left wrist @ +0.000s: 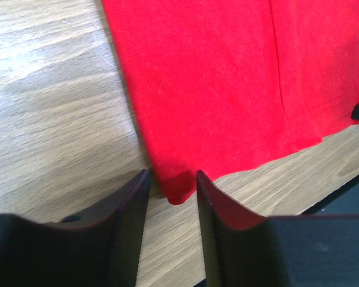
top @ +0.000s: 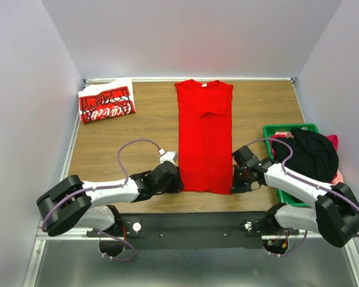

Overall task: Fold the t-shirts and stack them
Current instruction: Fold the tshirt

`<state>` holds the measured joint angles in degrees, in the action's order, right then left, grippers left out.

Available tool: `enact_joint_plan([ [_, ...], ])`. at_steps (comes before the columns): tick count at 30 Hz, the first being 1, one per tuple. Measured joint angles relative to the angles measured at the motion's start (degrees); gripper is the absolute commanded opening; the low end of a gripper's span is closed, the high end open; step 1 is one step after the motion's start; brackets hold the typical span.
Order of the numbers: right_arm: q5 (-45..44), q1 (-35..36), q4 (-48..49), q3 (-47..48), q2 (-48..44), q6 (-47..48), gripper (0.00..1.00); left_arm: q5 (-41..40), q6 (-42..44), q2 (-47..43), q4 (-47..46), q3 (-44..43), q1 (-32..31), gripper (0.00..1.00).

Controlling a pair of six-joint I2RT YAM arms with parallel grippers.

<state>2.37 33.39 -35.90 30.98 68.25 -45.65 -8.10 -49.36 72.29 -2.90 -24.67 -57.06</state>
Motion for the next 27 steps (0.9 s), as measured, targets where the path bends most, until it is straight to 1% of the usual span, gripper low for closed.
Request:
enact_joint_plan([
  [1, 0.00, 0.02, 0.00, 0.00, 0.02, 0.00, 0.14, 0.07, 0.04, 0.20, -0.07, 0.00, 0.00, 0.38],
  [6, 0.00, 0.07, 0.04, 0.00, 0.04, -0.02, 0.13, 0.42, -0.15, 1.11, -0.61, 0.00, 0.00, 0.19],
  [7, 0.00, 0.04, 0.07, 0.00, 0.09, 0.00, 0.11, 0.48, -0.17, 1.31, -0.74, 0.00, 0.00, 0.12],
  [8, 0.02, 0.07, 0.09, 0.00, 0.11, 0.02, 0.09, 0.66, -0.15, 1.53, -0.87, 0.00, 0.00, 0.08],
  [9, 0.02, 0.07, 0.11, 0.00, 0.11, -0.04, 0.02, 0.83, -0.15, 1.70, -1.03, 0.00, 0.00, 0.04],
  [10, 0.00, 0.07, 0.13, 0.00, 0.11, -0.07, 0.00, 1.05, -0.26, 1.90, -1.27, 0.00, 0.04, 0.01],
  [15, -0.04, 0.11, -0.02, 0.00, -0.61, -0.61, 0.00, 1.29, -0.42, 2.14, -1.73, 0.00, 0.04, 0.00],
  [20, -0.96, 0.28, -1.05, 0.46, -4.44, -1.53, 0.00, 1.20, -0.70, 2.12, -1.62, -0.09, 0.07, 0.00],
  [24, -3.89, 0.31, -2.36, 3.43, -7.67, -2.38, 0.00, 0.74, -1.07, 1.84, -0.68, -0.92, 0.59, 0.00],
  [27, -7.39, 0.31, -2.40, 6.12, -8.04, -2.58, 0.01, 0.33, -1.07, 1.31, -0.87, -1.36, 1.90, 0.00],
])
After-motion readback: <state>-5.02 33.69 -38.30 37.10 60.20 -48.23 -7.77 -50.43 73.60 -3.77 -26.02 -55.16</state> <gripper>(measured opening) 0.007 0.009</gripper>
